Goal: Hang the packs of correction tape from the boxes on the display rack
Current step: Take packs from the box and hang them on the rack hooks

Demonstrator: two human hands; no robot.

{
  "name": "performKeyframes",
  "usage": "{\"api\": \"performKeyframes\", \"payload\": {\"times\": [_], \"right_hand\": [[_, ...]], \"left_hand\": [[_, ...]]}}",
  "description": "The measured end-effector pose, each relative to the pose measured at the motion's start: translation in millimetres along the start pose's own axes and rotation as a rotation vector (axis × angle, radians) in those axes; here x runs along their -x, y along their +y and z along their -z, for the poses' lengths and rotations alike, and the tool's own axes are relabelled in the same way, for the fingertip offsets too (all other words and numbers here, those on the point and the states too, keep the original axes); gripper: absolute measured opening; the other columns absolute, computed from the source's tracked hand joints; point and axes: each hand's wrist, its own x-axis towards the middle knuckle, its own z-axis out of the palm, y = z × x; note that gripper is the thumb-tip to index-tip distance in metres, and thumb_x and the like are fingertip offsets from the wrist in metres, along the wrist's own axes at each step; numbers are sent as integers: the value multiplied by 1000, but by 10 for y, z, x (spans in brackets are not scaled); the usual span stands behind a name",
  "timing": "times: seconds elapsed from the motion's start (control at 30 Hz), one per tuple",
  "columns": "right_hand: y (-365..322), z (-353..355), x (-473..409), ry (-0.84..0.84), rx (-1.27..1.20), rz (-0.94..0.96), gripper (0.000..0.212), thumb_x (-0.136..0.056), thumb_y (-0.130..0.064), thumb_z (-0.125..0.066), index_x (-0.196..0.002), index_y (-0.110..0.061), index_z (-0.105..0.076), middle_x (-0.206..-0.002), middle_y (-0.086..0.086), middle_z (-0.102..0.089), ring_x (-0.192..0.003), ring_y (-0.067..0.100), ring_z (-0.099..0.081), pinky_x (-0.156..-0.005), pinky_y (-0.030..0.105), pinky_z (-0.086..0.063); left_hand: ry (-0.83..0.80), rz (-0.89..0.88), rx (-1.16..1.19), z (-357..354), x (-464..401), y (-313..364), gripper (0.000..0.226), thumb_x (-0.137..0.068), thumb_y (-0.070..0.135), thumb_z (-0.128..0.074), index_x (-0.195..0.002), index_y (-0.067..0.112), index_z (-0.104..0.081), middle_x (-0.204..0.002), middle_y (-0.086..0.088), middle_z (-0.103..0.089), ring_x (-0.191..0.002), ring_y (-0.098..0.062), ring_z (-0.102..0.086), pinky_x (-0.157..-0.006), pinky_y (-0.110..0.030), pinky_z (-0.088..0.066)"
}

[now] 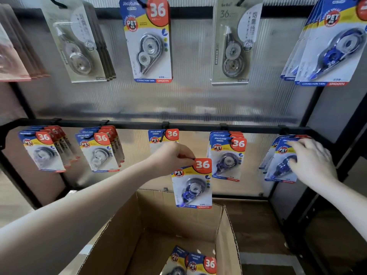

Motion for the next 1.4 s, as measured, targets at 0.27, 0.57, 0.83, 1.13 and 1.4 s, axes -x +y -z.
{"api": "performKeyframes", "payload": {"times": [0.27, 0.57, 0.83, 1.13, 1.4], "right_hand": [[-42, -123, 253, 163, -71, 126, 45, -62, 9, -69, -106, -2, -66, -113, 19, -59, -112, 38, -48, -88, 51, -42], [-162, -213, 285, 99, -126, 218, 44, -67, 7, -69, -109, -3, -65, -112, 17, -59, -108, 40, -54, -90, 51, -44], [-156, -241, 362, 83, -169, 217, 41, -71, 3, -68, -110, -7, -63, -113, 13, -60, -99, 37, -57, -81, 46, -48], [-63, -301, 386, 57, -151, 232, 40, -69, 1, -73, -108, -6, -65, -104, 14, -60, -93, 35, -60, -72, 43, -52], [-77, -385, 394, -16, -168, 209, 42, -73, -1, -68, -114, -9, -63, -111, 11, -58, -99, 34, -58, -78, 44, -51]], "left_hand": [[101, -80, 81, -165, -237, 160, 16, -87, 17, -63, -99, 11, -71, -100, 1, -69, -84, -8, -59, -76, -20, -49], [229, -128, 149, -292, -644, 456, 11, -84, 15, -66, -93, 11, -73, -94, 2, -68, -82, -7, -58, -77, -21, -46], [222, -95, 139, -603, -897, 486, 14, -86, 17, -64, -97, 13, -73, -101, 1, -69, -89, -12, -61, -79, -24, -47], [309, -179, 192, -623, -957, 416, 15, -86, 14, -64, -96, 8, -72, -98, -2, -67, -86, -6, -53, -78, -16, -41], [227, -213, 180, -591, -1039, 374, 19, -91, 15, -57, -102, 7, -70, -93, 7, -59, -89, -6, -56, -79, -17, -45]]}}
